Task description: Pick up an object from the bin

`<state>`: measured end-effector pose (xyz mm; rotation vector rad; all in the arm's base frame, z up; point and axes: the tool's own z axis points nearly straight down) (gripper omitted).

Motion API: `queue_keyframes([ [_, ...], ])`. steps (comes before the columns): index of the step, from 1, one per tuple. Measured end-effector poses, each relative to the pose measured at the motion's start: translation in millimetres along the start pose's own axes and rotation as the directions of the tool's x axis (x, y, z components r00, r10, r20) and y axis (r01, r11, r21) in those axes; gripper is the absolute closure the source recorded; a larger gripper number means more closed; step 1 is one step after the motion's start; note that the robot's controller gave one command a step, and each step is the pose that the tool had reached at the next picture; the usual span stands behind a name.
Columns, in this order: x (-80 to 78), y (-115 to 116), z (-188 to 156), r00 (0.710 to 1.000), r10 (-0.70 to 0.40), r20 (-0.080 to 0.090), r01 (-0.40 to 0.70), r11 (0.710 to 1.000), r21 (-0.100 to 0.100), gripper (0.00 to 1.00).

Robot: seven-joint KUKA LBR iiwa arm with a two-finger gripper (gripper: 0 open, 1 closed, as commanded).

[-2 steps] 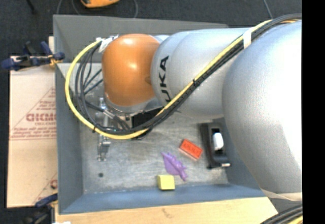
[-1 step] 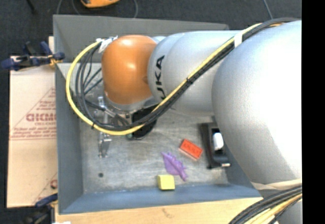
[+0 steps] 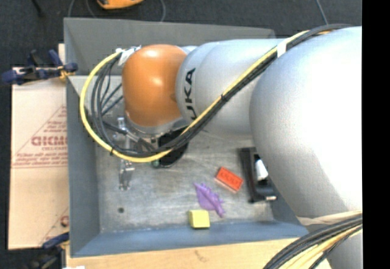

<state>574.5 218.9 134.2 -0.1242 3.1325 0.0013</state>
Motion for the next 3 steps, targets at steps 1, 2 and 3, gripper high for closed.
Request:
queue_keyframes([
  [1,-10.1,-12.5,-25.4,0.995,-0.095,-0.009,0.095,0.995,0.001,0.00],
  [2,-28.3,-6.1,-40.5,0.931,-0.365,0.002,0.365,0.931,0.000,0.00],
  [3,-41.5,-22.6,-37.7,0.989,-0.146,0.000,0.146,0.989,-0.003,0.00],
])
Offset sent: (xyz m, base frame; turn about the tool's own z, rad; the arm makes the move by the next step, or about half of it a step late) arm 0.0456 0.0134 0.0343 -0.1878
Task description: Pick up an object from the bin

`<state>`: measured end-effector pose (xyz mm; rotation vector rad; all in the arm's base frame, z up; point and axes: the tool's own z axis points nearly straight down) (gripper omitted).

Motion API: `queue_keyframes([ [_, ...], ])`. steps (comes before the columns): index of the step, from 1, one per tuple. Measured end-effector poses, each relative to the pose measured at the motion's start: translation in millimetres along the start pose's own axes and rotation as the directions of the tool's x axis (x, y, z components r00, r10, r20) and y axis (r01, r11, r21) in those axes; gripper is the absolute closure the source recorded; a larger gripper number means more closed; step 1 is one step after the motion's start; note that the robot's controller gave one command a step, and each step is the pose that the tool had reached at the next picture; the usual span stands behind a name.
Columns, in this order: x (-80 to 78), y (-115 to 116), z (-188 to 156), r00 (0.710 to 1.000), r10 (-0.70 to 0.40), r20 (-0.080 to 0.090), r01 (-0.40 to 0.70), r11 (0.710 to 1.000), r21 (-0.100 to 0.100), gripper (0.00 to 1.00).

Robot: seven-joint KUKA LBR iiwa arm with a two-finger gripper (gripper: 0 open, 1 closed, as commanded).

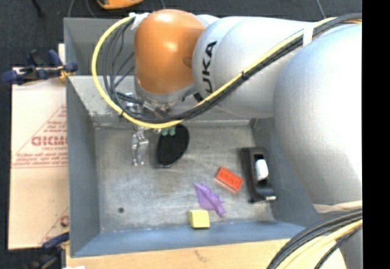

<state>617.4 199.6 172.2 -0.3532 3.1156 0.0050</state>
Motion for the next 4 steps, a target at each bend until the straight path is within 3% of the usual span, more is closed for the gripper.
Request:
queue_keyframes([
  [1,-14.5,-54.1,41.6,0.984,0.178,0.007,-0.178,0.984,-0.001,0.00],
  [2,-6.1,-70.5,79.4,1.000,0.010,-0.005,-0.010,1.000,0.007,0.00],
  [3,8.0,-108.5,70.1,0.982,-0.189,-0.003,0.189,0.982,0.000,0.00],
  [4,73.9,-104.3,82.4,0.981,0.196,-0.003,-0.196,0.981,0.002,1.00],
])
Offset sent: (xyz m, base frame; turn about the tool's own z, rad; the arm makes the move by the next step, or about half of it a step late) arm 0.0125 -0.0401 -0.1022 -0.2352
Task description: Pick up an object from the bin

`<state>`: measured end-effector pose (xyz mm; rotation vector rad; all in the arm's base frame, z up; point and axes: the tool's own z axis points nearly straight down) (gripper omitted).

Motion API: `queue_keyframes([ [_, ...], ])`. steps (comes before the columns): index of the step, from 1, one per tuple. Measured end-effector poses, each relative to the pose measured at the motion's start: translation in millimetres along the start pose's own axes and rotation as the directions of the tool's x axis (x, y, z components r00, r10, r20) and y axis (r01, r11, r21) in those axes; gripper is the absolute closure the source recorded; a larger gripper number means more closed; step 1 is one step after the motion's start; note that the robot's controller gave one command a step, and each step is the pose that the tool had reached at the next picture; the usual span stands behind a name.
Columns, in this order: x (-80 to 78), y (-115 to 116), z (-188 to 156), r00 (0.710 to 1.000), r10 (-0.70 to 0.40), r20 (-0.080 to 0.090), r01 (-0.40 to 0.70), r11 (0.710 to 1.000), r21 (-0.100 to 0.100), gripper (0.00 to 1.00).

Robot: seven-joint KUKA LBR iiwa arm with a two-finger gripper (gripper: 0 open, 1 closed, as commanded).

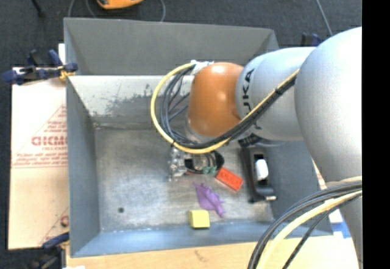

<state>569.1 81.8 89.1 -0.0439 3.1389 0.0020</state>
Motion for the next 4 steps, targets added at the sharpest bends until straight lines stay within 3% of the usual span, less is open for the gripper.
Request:
queue_keyframes([
  [1,0.0,-0.1,0.0,1.000,0.002,0.000,-0.002,1.000,0.000,0.00],
  [2,0.0,-0.2,0.0,1.000,0.003,0.000,-0.003,1.000,0.000,0.00],
  [3,37.0,-44.2,-21.1,1.000,0.025,-0.001,-0.025,1.000,0.000,0.00],
  [4,45.3,-56.3,-26.6,0.999,0.038,-0.002,-0.038,0.999,0.001,0.00],
])
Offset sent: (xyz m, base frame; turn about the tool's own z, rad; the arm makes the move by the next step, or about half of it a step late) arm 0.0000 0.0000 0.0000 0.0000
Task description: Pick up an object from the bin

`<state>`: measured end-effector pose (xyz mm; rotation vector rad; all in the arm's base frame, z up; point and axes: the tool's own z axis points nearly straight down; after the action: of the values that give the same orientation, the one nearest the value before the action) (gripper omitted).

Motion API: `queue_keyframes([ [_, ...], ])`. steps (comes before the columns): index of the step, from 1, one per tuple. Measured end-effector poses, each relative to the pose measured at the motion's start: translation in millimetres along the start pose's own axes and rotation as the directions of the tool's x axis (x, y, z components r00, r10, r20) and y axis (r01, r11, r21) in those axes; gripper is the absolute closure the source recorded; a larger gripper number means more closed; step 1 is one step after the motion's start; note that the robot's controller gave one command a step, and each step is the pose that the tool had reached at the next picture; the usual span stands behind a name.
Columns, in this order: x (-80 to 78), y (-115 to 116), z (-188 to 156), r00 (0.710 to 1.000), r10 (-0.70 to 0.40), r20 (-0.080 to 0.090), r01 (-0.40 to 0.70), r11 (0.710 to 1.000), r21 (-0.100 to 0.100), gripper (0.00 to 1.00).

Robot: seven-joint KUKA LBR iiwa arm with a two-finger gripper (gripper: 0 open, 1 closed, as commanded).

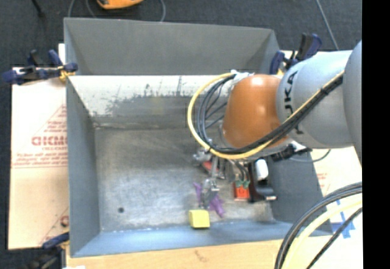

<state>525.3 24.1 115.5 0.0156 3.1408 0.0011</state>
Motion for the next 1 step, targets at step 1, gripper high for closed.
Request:
queue_keyframes([
  [1,-24.3,-11.6,-40.4,0.992,-0.129,-0.002,0.129,0.992,0.001,0.00],
])
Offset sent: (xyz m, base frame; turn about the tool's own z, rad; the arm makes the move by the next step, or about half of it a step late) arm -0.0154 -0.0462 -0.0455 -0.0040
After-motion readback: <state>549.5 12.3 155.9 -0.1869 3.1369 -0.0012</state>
